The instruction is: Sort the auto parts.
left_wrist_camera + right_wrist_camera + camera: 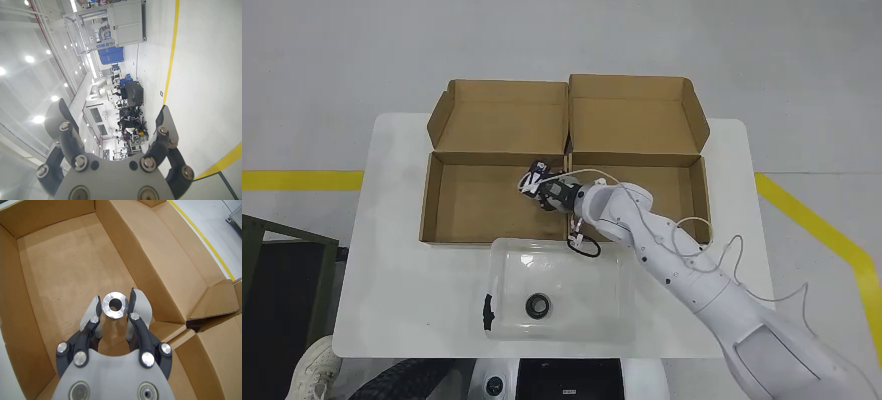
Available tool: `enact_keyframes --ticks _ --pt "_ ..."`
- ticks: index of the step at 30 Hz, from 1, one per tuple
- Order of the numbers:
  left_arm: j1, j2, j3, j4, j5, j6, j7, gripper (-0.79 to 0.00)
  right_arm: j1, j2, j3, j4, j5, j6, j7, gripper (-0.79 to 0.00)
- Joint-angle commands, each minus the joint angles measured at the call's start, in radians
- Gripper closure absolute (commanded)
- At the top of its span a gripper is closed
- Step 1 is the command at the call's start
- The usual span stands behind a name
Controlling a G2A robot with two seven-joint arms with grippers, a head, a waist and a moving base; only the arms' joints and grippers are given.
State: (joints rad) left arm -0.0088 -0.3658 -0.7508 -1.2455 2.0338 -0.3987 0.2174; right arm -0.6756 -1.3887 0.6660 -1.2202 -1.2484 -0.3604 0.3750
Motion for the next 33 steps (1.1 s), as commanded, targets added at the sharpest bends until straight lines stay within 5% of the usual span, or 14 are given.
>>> enact_keyframes --ticks 1,13,33 --pt "0.0 0.0 0.0 0.0 0.0 0.0 0.0 -0.785 -0.001 -0.002 0.003 0.001 -0.003 -0.002 0.001 -0.259" --pt "0.0 0.0 0.0 0.0 0.0 0.0 0.0 -0.785 -0.096 0.029 0.081 -0.224 -0.052 -0.067 0.022 -0.329" --pt "0.0 0.0 0.0 0.0 0.0 0.0 0.0 -0.785 -0.501 0.131 0.266 -0.684 -0.154 -0.28 0.027 -0.342"
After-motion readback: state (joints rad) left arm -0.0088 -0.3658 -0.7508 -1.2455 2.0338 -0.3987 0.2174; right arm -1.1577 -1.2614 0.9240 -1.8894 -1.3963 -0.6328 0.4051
